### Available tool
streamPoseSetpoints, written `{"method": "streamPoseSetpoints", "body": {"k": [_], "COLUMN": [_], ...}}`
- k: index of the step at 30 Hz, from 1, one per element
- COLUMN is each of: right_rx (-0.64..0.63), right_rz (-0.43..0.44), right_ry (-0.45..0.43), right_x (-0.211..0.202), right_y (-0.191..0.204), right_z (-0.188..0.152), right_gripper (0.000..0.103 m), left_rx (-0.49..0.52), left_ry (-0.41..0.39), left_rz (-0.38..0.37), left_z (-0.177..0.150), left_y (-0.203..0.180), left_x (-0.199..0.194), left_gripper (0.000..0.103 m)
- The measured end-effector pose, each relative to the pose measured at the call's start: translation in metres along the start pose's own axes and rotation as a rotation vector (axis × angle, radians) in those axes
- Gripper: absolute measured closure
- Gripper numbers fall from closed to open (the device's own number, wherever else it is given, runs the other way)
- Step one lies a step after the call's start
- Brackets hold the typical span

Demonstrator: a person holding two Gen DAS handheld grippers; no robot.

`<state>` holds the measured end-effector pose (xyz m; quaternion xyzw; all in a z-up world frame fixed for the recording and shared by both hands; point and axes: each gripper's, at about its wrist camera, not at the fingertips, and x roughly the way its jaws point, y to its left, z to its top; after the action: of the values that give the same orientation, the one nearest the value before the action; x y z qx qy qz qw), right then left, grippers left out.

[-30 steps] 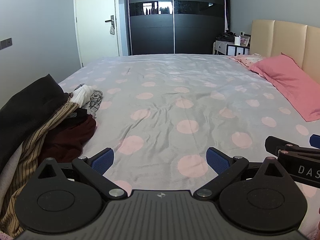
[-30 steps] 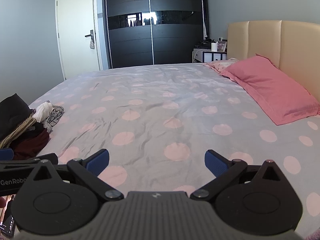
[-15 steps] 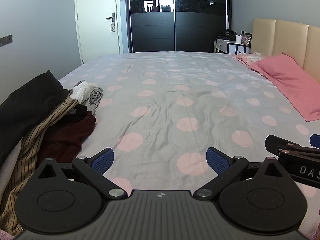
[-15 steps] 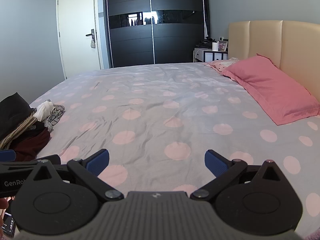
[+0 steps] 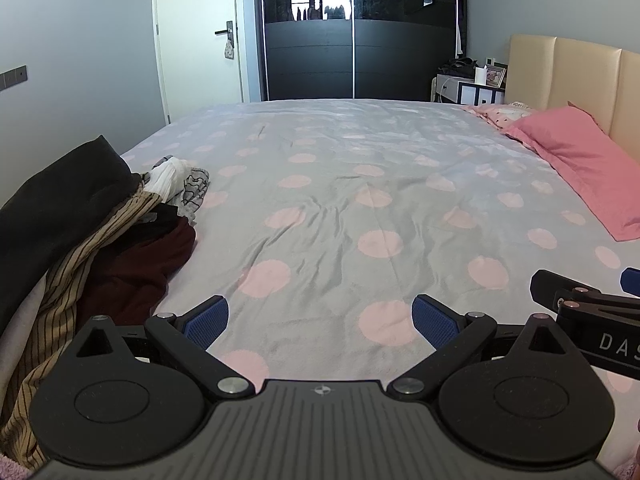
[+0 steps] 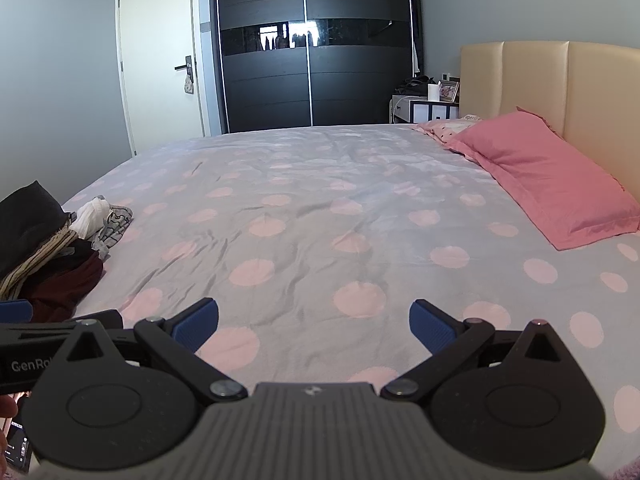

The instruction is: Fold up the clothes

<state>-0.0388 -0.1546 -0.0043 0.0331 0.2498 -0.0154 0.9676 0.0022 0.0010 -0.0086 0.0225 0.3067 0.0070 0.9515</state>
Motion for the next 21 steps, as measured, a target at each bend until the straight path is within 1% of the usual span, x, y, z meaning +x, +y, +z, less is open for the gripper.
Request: {"method": "streamPoseSetpoints", "body": {"k": [21], "right_rx": [-0.002], "right_rz": [-0.005], "right_ry": [0.007], "right_x": [0.0031], "right_y": [0.0034], "right_z": [0.0007], "right_gripper": [0.0], "left_rx": [-0.002], "left_ry": [0.01], "left_rz": [-0.004], "left_z": [-0.0003], "left_y": [0.0017], "left_x": [0.0022], "left_gripper": [0.003]}}
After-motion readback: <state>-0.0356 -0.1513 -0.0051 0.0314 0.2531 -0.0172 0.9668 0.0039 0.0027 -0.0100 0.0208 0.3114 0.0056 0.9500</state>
